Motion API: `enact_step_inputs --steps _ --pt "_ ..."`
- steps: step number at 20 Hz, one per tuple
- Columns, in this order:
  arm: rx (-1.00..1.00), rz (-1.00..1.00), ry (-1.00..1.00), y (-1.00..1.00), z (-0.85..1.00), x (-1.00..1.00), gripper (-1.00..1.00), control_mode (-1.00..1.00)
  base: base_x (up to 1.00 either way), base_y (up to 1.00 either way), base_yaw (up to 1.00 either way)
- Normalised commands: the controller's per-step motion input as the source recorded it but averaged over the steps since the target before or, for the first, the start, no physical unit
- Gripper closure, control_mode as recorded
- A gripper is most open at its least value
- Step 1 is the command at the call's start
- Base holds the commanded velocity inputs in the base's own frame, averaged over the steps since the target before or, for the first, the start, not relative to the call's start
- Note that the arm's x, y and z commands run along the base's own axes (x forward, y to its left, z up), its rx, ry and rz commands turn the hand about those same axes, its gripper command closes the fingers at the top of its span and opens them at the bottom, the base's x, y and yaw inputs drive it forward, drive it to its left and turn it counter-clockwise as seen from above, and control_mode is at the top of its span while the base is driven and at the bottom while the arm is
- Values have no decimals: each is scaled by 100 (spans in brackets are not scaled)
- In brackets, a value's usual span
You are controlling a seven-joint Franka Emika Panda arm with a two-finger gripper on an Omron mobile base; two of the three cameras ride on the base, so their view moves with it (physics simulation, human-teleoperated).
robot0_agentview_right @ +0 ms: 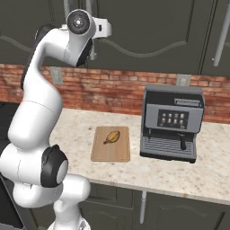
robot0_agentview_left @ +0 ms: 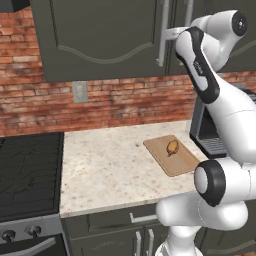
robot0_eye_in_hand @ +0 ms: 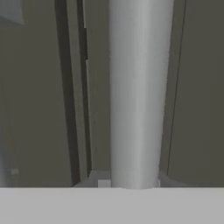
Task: Open the cabinet, retrieve the rolling pin, and place it next to the meat on the cutting board to prepare for tenderizing.
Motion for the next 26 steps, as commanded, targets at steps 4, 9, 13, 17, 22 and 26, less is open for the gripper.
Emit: enact_step_inputs --steps 4,9,13,17,22,26 --pt "0 8 0 -1 0 -3 100 -100 0 0 0" --pt "2 18 0 -4 0 -29 100 -100 0 0 0" --pt "5 19 0 -18 0 -40 100 -100 0 0 0" --pt "3 16 0 -24 0 -63 100 -100 0 0 0" --pt "0 11 -6 -32 0 -83 100 -100 0 0 0" --pt "0 9 -12 -34 0 -92 100 -100 0 0 0"
